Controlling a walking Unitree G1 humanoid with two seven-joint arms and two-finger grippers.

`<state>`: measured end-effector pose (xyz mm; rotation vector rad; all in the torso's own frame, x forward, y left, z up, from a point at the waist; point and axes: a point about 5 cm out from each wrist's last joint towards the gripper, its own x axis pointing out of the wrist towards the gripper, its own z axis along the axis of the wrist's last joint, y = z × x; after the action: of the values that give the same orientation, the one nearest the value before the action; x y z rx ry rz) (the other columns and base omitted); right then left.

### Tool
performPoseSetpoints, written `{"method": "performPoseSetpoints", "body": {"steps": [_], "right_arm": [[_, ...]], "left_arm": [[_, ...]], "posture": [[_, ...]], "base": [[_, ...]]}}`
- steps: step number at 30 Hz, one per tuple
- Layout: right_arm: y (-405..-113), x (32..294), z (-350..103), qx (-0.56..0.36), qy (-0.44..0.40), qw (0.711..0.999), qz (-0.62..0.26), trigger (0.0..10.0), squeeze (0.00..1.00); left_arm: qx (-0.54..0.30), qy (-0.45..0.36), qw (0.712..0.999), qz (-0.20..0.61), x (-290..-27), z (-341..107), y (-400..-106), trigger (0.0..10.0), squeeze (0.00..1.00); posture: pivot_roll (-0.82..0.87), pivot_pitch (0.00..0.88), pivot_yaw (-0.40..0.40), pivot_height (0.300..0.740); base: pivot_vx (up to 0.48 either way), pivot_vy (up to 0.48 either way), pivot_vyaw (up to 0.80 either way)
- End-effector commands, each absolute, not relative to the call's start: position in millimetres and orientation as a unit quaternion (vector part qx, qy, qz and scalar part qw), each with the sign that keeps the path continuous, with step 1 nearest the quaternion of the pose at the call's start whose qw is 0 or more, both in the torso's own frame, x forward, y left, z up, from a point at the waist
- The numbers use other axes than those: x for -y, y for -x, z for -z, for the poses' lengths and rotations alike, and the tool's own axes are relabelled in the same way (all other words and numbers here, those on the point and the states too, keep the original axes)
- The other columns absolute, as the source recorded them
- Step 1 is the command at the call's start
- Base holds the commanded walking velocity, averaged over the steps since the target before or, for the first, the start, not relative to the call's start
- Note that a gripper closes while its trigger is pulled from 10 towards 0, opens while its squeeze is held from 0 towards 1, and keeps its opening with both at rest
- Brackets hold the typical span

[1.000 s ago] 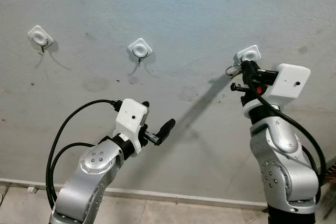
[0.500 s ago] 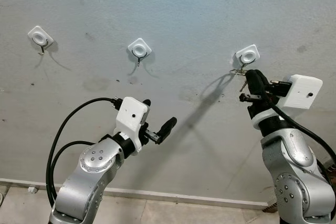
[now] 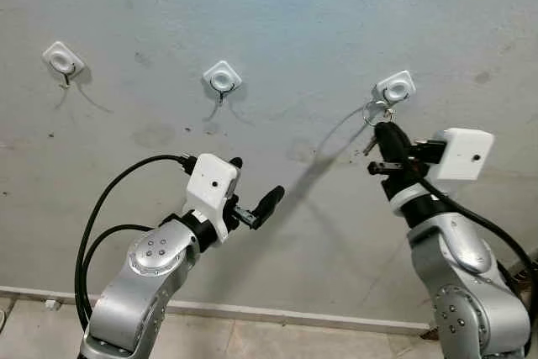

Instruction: Hang keys on a hook

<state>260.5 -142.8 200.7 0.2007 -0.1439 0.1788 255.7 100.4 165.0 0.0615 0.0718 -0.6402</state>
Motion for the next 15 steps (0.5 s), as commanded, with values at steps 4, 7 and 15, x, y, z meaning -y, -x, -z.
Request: {"method": "performPoseSetpoints", "body": {"steps": [4, 7, 15], "right_arm": [[-265, 133, -194, 0.053, -0.089, 0.989, -0.106, 10.0, 0.00], [-266, 130, -191, 0.047, -0.086, 0.989, -0.106, 10.0, 0.00], [-268, 128, -188, 0.044, -0.084, 0.990, -0.102, 10.0, 0.00]], "left_arm": [[-0.021, -0.037, 0.950, 0.310, -100, -171, -261, 10.0, 0.00], [-0.017, -0.036, 0.952, 0.305, -101, -173, -264, 10.0, 0.00], [-0.014, -0.036, 0.952, 0.304, -100, -174, -265, 10.0, 0.00]], "posture": [[0.20, 0.000, -0.038, 0.740], [0.20, 0.000, -0.039, 0.740], [0.20, 0.000, -0.041, 0.740]], "base": [[0.000, 0.000, 0.00], [0.000, 0.000, 0.00], [0.000, 0.000, 0.00]]}}
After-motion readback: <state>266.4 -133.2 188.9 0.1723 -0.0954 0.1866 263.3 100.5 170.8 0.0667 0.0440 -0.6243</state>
